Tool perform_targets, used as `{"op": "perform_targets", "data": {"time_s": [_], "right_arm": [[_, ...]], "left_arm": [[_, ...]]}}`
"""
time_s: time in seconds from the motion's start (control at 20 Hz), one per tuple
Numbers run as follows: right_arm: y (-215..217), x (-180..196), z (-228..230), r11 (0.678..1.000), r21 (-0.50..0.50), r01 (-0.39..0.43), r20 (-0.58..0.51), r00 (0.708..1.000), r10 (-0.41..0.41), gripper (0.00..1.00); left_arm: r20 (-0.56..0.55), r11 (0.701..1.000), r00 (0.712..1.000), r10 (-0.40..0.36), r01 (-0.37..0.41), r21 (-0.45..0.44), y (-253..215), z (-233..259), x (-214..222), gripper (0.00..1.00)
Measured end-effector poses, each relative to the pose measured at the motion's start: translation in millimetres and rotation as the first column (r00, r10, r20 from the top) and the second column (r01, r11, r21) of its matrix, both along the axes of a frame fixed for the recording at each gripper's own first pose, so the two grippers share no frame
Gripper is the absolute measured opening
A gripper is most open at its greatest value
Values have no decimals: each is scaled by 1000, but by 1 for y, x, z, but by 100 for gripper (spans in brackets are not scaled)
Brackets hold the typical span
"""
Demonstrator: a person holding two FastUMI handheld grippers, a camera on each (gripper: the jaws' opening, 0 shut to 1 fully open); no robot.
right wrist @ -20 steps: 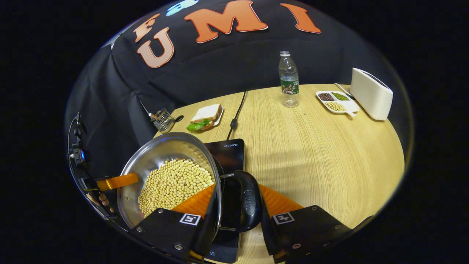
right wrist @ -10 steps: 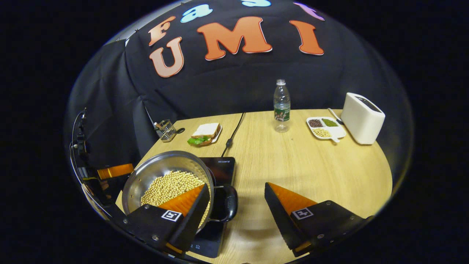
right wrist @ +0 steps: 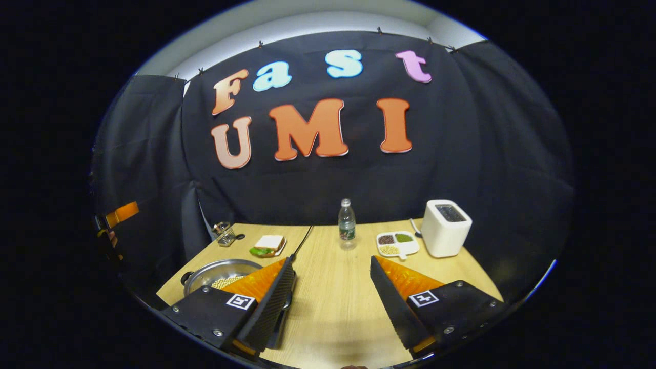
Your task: First push the handle of the pot to place it horizontally, then grasp the pot with both hands and set it on the induction cooktop.
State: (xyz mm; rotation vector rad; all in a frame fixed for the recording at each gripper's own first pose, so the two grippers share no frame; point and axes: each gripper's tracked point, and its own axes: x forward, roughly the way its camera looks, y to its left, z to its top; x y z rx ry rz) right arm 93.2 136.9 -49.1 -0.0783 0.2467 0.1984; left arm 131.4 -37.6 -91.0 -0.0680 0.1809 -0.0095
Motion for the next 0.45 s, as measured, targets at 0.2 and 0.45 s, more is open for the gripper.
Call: {"op": "perform_targets", "data": {"time_s": [0.2,0.45], "right_arm": [[-44,-27,44,998,14,64,102,993,-65,93],[-72,-49,54,995,35,92,133,986,-96,93]], "left_arm": [[76,994,991,-108,109,-9,-49,57,-51,96],[84,974,970,-228,227,21,-108,67,-77,96]]}}
